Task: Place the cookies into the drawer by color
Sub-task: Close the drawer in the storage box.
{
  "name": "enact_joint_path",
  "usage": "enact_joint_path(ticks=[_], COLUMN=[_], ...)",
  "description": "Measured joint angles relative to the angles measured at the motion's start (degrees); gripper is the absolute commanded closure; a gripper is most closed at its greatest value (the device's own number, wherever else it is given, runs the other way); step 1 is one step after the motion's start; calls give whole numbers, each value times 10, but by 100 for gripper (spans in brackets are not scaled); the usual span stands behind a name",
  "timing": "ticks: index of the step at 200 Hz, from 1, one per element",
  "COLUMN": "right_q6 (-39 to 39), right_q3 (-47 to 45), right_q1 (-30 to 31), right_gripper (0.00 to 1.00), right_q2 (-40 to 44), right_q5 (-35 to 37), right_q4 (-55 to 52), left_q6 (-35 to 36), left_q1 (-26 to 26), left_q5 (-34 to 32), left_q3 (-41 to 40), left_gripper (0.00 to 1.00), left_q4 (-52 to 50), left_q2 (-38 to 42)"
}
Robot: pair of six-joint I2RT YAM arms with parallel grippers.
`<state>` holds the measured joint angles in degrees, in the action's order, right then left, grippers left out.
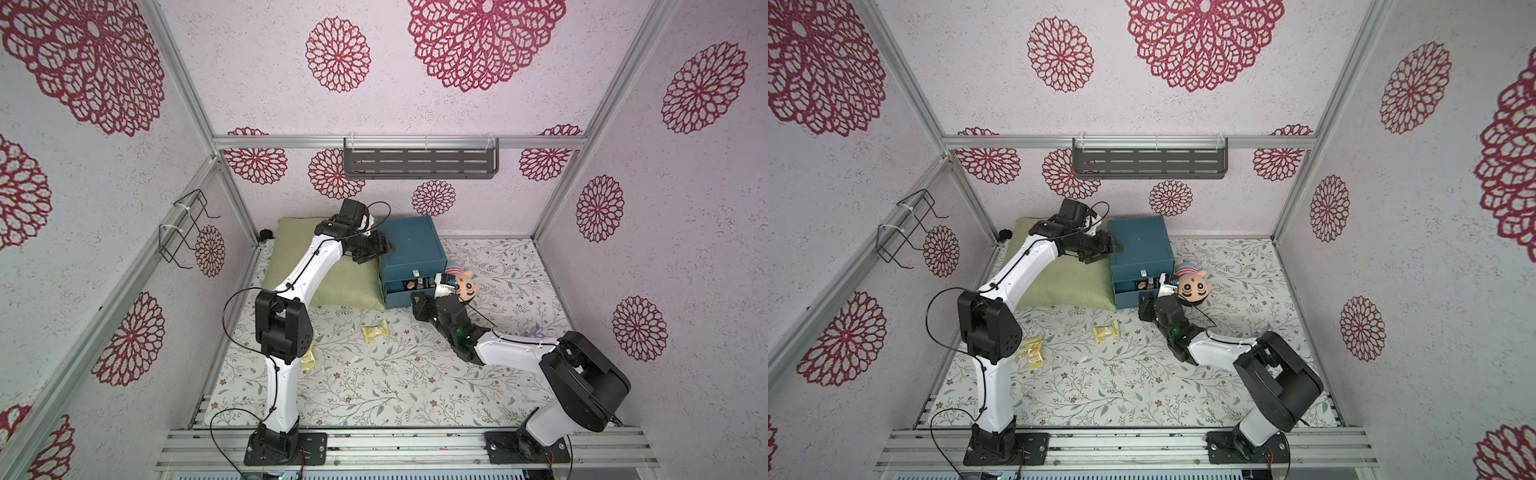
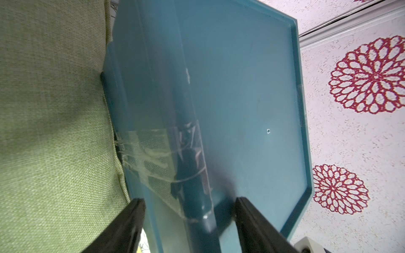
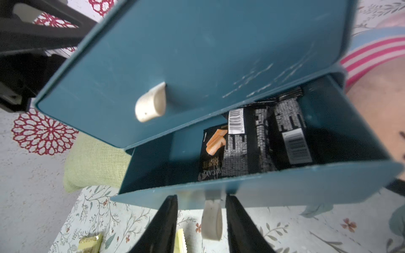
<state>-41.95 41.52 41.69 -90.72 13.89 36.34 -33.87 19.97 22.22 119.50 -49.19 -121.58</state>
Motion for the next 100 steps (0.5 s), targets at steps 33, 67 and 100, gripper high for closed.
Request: enact_joint_path(ticks=[33,67,100], right_q6=[-23,-51,-72], right_q3=[12,18,33], right_q1=[-4,-9,-12], right_gripper=[59,59,60], right_q2=[-26,-53,-81], right_q5=[1,0,-1], right_q4=[28,60,82], left_q6=[0,0,0], left_q1=[0,0,0], left_q5=[0,0,0], left_q3=[0,0,0], left_gripper=[28,28,28], left_q4=[0,0,0], left_q2=[0,0,0])
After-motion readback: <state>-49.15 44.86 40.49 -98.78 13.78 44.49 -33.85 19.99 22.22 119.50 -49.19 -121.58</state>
